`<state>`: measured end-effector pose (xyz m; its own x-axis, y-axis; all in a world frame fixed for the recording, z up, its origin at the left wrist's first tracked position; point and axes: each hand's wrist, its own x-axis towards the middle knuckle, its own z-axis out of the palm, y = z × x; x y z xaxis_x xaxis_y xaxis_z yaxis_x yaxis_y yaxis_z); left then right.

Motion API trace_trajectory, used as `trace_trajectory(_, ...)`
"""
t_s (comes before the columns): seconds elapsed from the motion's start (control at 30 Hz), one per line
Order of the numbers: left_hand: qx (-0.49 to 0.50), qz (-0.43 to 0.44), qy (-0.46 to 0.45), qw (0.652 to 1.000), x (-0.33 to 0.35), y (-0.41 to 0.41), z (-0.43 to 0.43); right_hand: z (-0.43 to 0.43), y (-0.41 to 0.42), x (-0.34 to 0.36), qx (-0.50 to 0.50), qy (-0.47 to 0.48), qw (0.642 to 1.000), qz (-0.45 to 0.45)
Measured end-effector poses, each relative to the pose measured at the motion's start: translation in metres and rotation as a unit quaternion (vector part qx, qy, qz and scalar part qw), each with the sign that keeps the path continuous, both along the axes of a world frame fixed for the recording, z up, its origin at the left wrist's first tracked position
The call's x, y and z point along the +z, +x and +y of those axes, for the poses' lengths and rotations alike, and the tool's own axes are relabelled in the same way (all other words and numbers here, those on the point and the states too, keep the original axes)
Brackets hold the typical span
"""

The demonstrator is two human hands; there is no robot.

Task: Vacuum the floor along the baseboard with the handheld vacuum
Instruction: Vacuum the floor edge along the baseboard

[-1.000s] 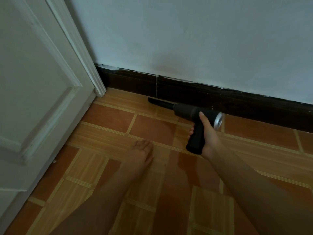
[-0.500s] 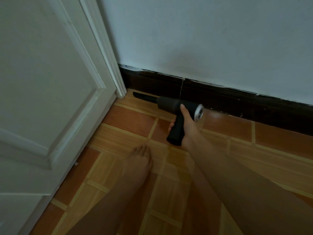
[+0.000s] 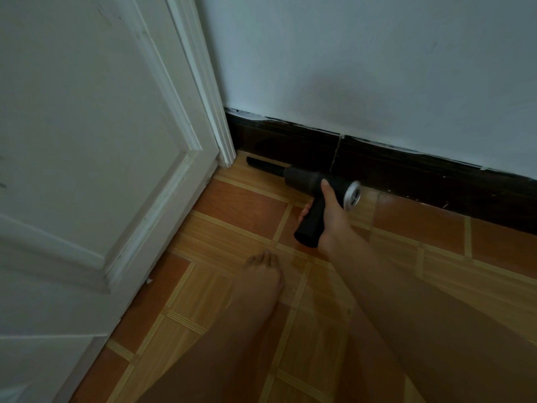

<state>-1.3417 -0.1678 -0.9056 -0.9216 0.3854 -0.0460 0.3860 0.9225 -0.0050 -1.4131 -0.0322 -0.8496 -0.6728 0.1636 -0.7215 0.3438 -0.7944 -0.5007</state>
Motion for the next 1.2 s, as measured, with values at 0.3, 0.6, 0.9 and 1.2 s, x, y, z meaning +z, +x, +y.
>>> trace_trajectory(0.3,0.008,0.017,0.004,1.0,-0.001,0.001,0.004,0.023,0.015,-0.005,-0.003,0.029,1.0,0.008)
trace_trajectory(0.6,0.023,-0.041,-0.007,0.999,0.017,0.004,0.006,0.059,0.043,-0.005,-0.012,0.048,0.999,0.006)
trace_trajectory(0.9,0.013,-0.015,-0.053,0.998,0.015,0.006,0.004,0.091,0.07,-0.002,-0.018,0.069,0.997,0.01)
trace_trajectory(1.2,0.03,-0.069,-0.056,0.996,0.027,0.008,0.011,0.121,0.096,0.002,-0.039,0.092,0.995,-0.002)
